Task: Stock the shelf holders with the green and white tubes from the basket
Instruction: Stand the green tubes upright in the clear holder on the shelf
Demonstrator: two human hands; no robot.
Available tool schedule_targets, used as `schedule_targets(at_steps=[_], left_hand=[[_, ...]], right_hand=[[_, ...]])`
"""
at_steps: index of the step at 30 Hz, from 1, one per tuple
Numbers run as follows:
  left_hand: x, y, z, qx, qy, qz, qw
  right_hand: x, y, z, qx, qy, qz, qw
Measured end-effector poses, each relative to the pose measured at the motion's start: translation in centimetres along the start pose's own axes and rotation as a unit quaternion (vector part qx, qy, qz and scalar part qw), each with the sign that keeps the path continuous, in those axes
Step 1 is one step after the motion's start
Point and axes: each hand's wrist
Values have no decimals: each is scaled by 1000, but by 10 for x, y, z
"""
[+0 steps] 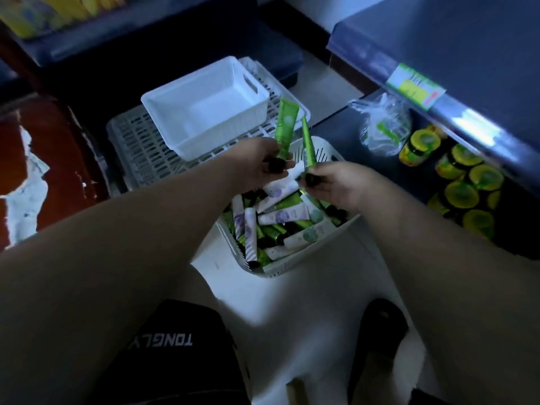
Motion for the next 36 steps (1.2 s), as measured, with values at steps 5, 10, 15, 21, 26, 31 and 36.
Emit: schedule_targets(at_steps=[5, 10, 15, 21, 26, 31, 36], left_hand=[[21, 32, -27, 74, 0, 25, 997], [33, 44, -54, 132, 15, 17, 991], [26, 42, -63, 210, -7, 21, 977], [28, 59, -58, 244, -33, 55, 968], [99, 72, -86, 302, -22, 120, 945], [175, 119, -91, 327, -12, 191, 925], [236, 180, -92, 343, -57, 248, 904]], right_hand=[[21, 43, 37, -101, 31, -3, 994], [23, 73, 76, -159, 26, 49, 986], [48, 62, 89, -191, -14, 1, 981], [45, 86, 75, -217, 51, -50, 974], [12, 122, 97, -360, 70, -159, 917], [-30, 204, 108, -476, 48, -200, 855], [-72, 281, 100, -516, -10, -228, 826]])
Point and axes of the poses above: each hand's wrist, its own y-axis away from the middle knuckle, its own x-axis out of the palm, z = x × y, and after that the axes turned 8 degrees about -y, right-handed
